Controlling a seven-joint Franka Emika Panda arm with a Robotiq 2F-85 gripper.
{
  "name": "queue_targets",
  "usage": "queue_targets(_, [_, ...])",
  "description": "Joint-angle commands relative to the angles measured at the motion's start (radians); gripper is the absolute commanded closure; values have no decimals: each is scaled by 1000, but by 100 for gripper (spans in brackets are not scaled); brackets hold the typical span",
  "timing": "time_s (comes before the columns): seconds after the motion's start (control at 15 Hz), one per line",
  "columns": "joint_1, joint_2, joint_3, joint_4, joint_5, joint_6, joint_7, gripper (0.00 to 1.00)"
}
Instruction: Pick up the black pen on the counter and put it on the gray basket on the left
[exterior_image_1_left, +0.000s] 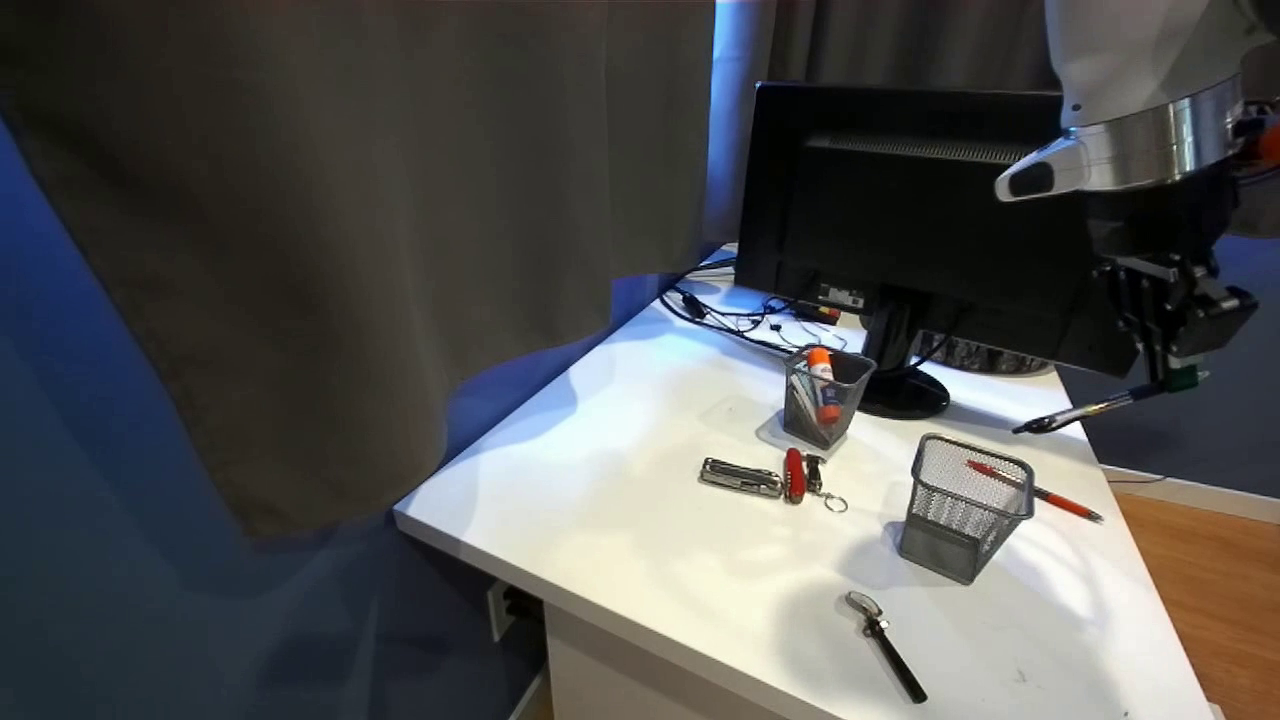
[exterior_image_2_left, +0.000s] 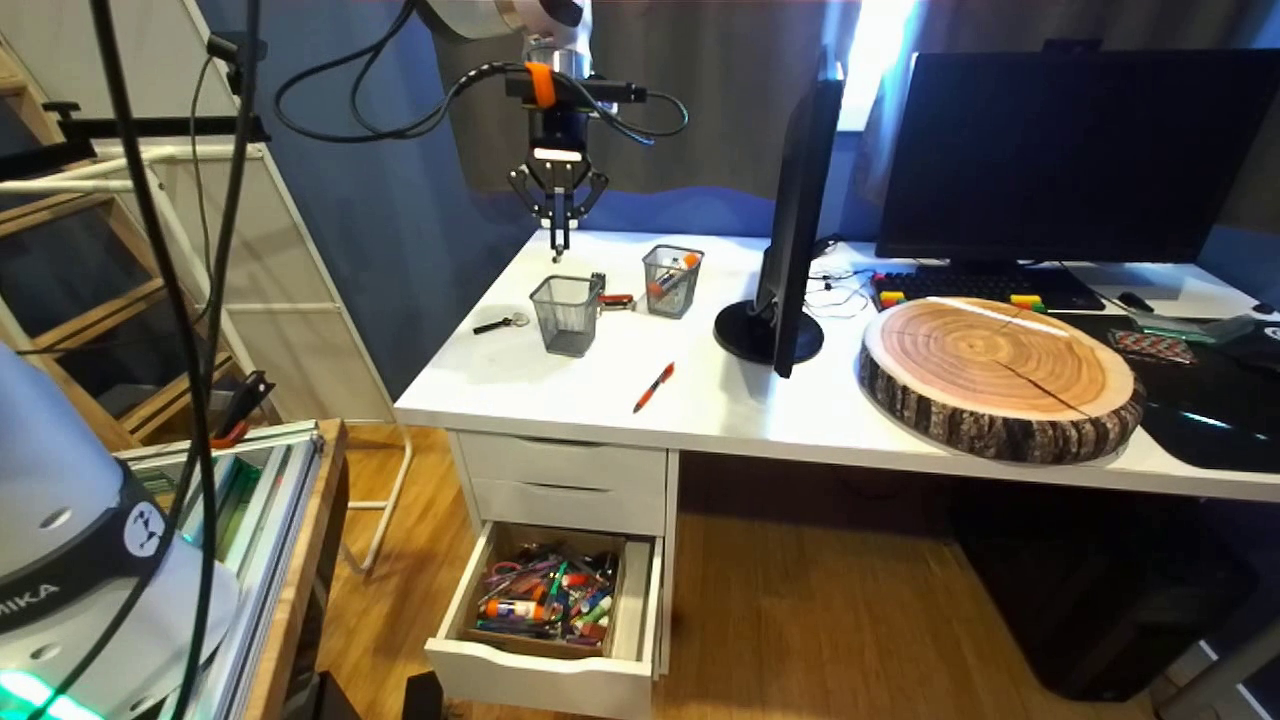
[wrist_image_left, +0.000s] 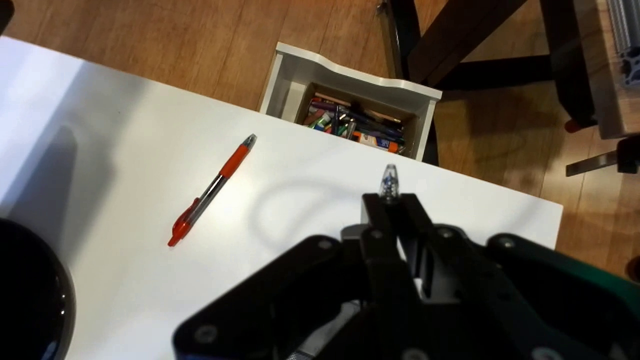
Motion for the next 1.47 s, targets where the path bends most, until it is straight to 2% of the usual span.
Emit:
queue_targets(0.0, [8, 83, 0, 92, -6, -8, -24, 97])
queue_targets(0.27, [-11, 119, 2, 106, 33, 62, -26, 97])
queue_targets(0.6, [-54, 141, 14, 65, 118, 222, -53, 97])
queue_targets(1.4, [-172, 111, 54, -134, 376, 548, -53, 97])
